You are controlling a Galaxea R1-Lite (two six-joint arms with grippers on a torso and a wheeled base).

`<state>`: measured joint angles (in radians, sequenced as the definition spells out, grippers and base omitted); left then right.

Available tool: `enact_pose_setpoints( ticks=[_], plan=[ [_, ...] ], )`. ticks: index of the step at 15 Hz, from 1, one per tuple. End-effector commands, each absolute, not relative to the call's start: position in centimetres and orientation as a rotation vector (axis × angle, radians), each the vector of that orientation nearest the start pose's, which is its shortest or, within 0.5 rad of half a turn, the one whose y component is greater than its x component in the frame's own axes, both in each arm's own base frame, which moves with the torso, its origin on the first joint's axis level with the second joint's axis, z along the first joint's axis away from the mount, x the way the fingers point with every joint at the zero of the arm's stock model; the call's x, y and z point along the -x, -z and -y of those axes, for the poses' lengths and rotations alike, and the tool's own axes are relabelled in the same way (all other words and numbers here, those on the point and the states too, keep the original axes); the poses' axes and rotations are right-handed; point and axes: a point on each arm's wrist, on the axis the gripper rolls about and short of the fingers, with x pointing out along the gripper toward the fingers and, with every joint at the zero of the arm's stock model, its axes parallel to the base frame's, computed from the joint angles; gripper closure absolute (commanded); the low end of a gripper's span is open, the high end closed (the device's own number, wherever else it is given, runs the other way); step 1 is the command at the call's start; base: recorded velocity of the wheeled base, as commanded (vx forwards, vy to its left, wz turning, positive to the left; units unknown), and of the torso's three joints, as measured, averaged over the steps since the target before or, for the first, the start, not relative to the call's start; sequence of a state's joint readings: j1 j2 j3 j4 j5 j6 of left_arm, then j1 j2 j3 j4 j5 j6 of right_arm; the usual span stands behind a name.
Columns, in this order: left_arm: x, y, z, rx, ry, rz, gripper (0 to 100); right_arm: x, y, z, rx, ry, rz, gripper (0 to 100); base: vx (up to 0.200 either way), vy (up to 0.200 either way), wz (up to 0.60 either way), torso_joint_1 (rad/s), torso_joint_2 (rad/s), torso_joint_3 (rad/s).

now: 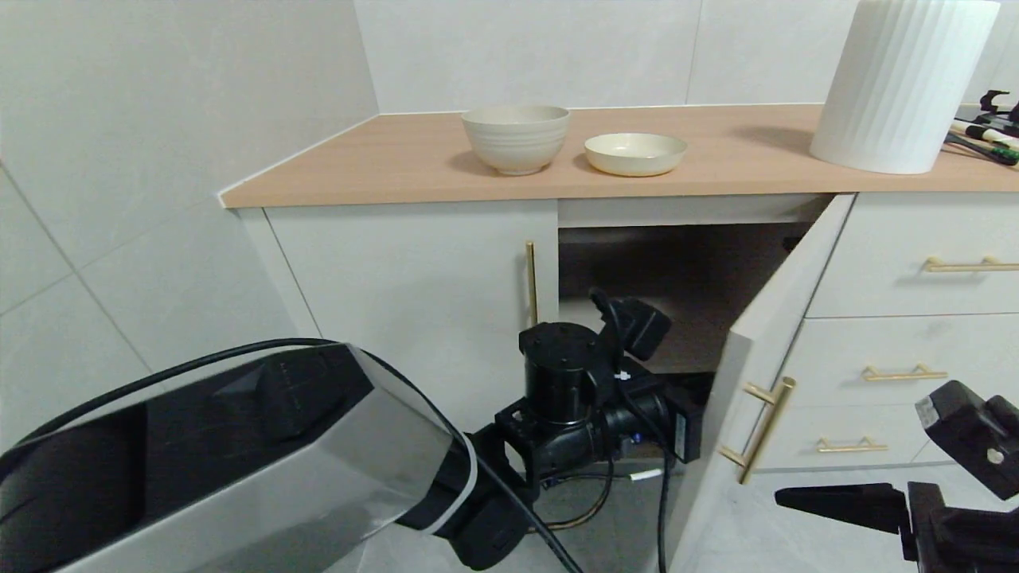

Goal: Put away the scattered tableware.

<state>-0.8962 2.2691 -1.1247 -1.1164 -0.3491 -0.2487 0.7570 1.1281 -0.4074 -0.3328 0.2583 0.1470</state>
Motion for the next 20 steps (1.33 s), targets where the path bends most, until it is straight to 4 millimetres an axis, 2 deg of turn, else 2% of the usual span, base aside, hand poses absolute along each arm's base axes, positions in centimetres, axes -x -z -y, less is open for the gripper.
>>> enact_pose_setpoints(
  ticks=[1, 2, 3, 6, 8, 10, 12, 13, 14, 16, 17, 18, 19, 20],
  plan=[
    [-19.0, -12.0, 36.7, 0.324, 1.621, -0.353, 100, -8.0, -18.4, -10.1, -0.047, -1.129, -0.393, 0, 0.000, 0.000, 0.00, 0.000, 0.00, 0.000],
    [-18.6, -12.5, 36.7, 0.347, 1.669, -0.357, 100, -7.6, -18.7, -9.7, -0.057, -1.170, -0.377, 0, 0.000, 0.000, 0.00, 0.000, 0.00, 0.000],
    [-19.0, -12.4, 36.6, 0.342, 1.642, -0.334, 100, -7.4, -19.0, -9.5, -0.064, -1.186, -0.357, 0, 0.000, 0.000, 0.00, 0.000, 0.00, 0.000],
    [-21.6, -11.4, 34.5, 0.300, 1.498, -0.299, 100, -7.4, -19.1, -9.5, -0.067, -1.181, -0.351, 0, 0.000, 0.000, 0.00, 0.000, 0.00, 0.000],
    [-23.7, -11.0, 32.2, 0.276, 1.378, -0.284, 100, -8.2, -19.7, -9.1, -0.089, -1.114, -0.327, 0, 0.000, 0.000, 0.00, 0.000, 0.00, 0.000],
    [-24.8, -11.4, 29.8, 0.269, 1.314, -0.279, 100, -8.7, -20.1, -8.9, -0.101, -1.076, -0.314, 0, 0.000, 0.000, 0.00, 0.000, 0.00, 0.000],
    [-25.7, -12.5, 25.4, 0.276, 1.214, -0.283, 100, -9.2, -20.6, -8.5, -0.120, -1.027, -0.304, 0, 0.000, 0.000, 0.00, 0.000, 0.00, 0.000],
    [-25.7, -12.6, 25.3, 0.276, 1.210, -0.282, 100, -9.2, -20.6, -8.5, -0.120, -1.025, -0.304, 0, 0.000, 0.000, 0.00, 0.000, 0.00, 0.000],
    [-25.1, -13.6, 21.6, 0.273, 1.139, -0.280, 100, -9.4, -20.5, -8.6, -0.112, -1.007, -0.304, 0, 0.000, 0.000, 0.00, 0.000, 0.00, 0.000],
    [-24.5, -15.2, 17.3, 0.255, 1.046, -0.246, 100, -10.1, -20.9, -9.0, -0.105, -0.954, -0.299, 0, 0.000, 0.000, 0.00, 0.000, 0.00, 0.000],
    [-24.4, -15.4, 16.7, 0.253, 1.031, -0.242, 100, -10.2, -20.9, -9.1, -0.104, -0.954, -0.300, 0, 0.000, 0.000, 0.00, 0.000, 0.00, 0.000],
    [-23.7, -16.9, 14.2, 0.258, 0.969, -0.228, 100, -11.1, -21.3, -9.9, -0.101, -0.951, -0.313, 0, 0.000, 0.000, 0.00, 0.000, 0.00, 0.000],
    [-23.4, -17.6, 13.3, 0.260, 0.945, -0.223, 100, -11.6, -21.3, -10.3, -0.100, -0.949, -0.327, 0, 0.000, 0.000, 0.00, 0.000, 0.00, 0.000],
    [-22.8, -18.9, 11.6, 0.265, 0.896, -0.217, 0, -12.8, -21.6, -11.2, -0.097, -0.941, -0.339, 0, 0.000, 0.000, 0.00, 0.000, 0.00, 0.000]
  ],
)
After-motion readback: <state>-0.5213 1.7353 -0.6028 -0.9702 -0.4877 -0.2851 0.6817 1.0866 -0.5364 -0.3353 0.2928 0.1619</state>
